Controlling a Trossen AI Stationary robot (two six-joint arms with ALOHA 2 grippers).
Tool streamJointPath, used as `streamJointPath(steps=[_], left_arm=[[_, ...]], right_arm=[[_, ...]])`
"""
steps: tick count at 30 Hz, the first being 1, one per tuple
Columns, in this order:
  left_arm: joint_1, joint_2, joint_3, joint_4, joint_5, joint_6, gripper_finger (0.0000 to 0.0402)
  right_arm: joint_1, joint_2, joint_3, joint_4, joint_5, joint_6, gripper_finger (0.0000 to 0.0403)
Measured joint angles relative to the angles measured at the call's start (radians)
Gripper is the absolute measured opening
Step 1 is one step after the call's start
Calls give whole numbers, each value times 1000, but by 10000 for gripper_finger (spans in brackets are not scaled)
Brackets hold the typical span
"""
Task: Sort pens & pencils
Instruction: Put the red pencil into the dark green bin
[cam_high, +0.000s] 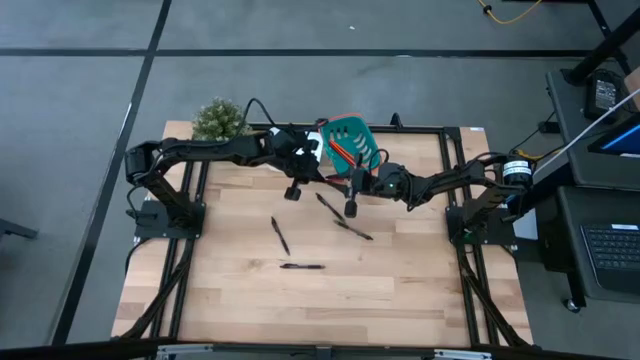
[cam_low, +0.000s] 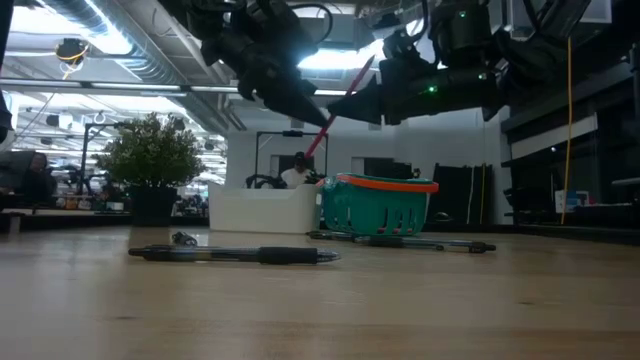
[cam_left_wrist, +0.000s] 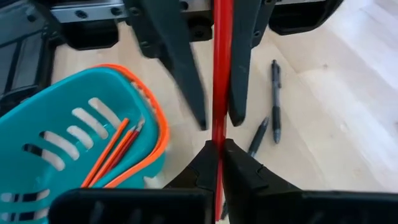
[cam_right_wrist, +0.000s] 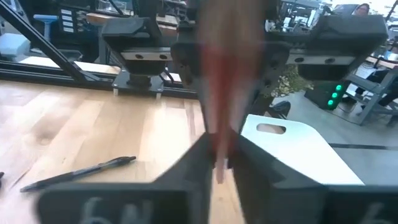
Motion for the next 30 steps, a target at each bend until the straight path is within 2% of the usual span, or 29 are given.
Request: streamJointPath(steps=[3, 14, 18, 23, 30], left_arm=[[1, 0, 0, -3, -8, 0, 2], [0, 0, 0, 2, -8, -40, 35], [-2, 0, 0, -4, -68, -82, 52], [-8, 0, 1, -7, -89, -87, 60], [-10, -84, 1, -95, -95, -89, 59]], right_arm=[[-6, 0, -1, -6, 0, -2, 24], [-6, 0, -1, -5, 1, -27, 25], [-12, 0, -1, -5, 6, -30, 25], [-30, -9, -1, -8, 2, -30, 25], [-49, -94, -1, -116, 31, -37, 25]])
